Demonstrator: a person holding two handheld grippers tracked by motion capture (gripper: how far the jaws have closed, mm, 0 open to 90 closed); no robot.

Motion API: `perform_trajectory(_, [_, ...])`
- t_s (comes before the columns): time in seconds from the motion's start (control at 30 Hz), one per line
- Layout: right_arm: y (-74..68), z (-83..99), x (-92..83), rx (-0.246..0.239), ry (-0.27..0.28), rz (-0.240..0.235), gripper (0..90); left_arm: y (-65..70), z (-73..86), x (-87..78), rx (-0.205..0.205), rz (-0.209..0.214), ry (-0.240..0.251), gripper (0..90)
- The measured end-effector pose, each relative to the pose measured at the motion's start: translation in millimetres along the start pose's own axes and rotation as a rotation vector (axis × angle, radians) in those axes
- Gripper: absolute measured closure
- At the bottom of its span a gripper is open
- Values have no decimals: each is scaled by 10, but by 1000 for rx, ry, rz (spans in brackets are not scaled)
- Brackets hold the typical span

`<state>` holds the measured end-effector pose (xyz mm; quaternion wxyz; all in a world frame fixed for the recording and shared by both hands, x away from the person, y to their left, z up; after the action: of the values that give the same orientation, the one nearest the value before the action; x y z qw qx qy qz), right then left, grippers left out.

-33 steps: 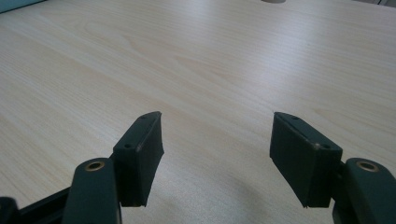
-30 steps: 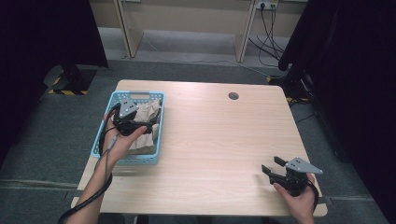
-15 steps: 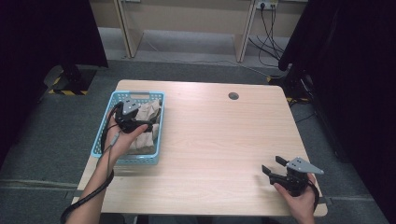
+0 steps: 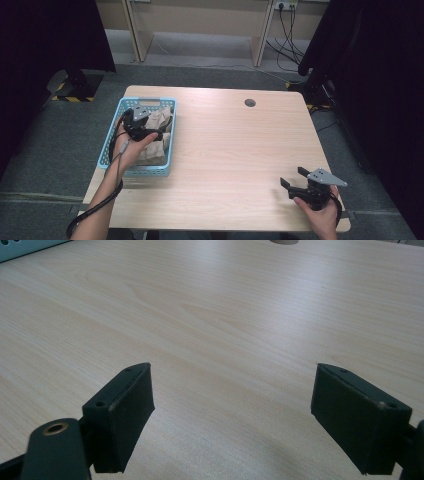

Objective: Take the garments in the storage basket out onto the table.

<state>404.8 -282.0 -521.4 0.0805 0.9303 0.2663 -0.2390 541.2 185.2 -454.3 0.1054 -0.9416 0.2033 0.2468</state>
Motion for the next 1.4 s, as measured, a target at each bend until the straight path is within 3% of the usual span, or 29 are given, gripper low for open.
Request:
perform_trajectory(0.63, [-3, 0, 0, -4, 1, -2, 188, -90, 265, 209, 22, -30, -134, 57])
perform_trajectory(1.1, [-2, -1, 3, -5, 1, -3, 190, -130, 356, 306, 7, -33, -174, 54])
perform_trajectory(1.4, [-4, -1, 3, -6, 0, -4, 191, -150, 462, 380, -6, -28, -230, 43])
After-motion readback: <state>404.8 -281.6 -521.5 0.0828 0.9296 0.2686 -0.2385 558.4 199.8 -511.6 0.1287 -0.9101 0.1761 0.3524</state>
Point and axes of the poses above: each handheld gripper's, and its own axes: x roughly forward along the jaws, z roughly out of its underside, y roughly to its right, the point moved 10 cm from there along x, roughly forward along the jaws, and after that the axes turned 2 degrees about -x, right-handed, at the moved point
